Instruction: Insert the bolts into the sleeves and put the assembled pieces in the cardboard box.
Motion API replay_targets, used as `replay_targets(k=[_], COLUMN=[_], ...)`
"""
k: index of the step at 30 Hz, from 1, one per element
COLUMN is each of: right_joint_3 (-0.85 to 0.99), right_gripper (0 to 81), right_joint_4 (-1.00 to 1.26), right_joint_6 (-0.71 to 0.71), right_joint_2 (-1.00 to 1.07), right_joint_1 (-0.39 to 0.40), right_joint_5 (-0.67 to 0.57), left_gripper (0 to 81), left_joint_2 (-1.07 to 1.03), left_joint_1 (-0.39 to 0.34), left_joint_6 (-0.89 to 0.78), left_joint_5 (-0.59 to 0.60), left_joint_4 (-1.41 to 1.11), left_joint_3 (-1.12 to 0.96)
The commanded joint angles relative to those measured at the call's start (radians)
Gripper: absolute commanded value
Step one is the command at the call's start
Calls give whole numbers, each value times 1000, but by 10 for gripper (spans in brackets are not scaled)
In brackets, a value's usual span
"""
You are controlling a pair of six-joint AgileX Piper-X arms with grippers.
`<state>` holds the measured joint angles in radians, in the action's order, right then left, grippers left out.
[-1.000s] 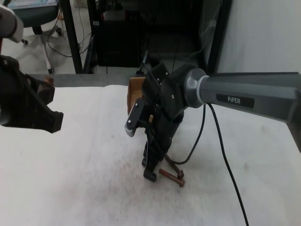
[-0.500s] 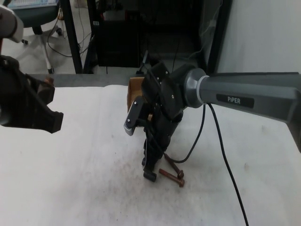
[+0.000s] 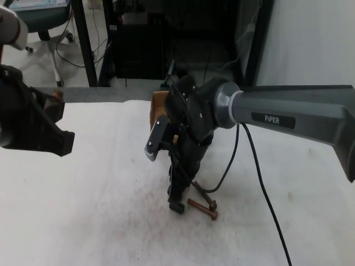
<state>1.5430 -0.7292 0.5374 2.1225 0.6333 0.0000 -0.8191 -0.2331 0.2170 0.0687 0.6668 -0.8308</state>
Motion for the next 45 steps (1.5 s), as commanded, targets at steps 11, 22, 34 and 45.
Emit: replay_targets(k=[11, 22, 34, 45], right_joint_3=[-12, -351, -728, -762], right_gripper=[8, 8, 8, 8], right_joint_4=[-111, 150, 1026, 1233], right_joint_6=[-268, -357, -621, -643], right_joint_2=[-372, -774, -1000, -903], right_joint_1=[-48, -75, 23, 103], right_joint_5=[-256, -828, -680, -551], left_gripper=[4, 4, 4, 4], left_joint_2=[31, -102, -309, -364], left_joint_1=[2, 2, 0, -19], left_joint_6=[-168, -645, -1172, -1325], left_joint_5=[385, 846, 868, 910], left_joint_4=[-542, -1095, -1668, -1865], left_joint_3=[13, 79, 79, 79])
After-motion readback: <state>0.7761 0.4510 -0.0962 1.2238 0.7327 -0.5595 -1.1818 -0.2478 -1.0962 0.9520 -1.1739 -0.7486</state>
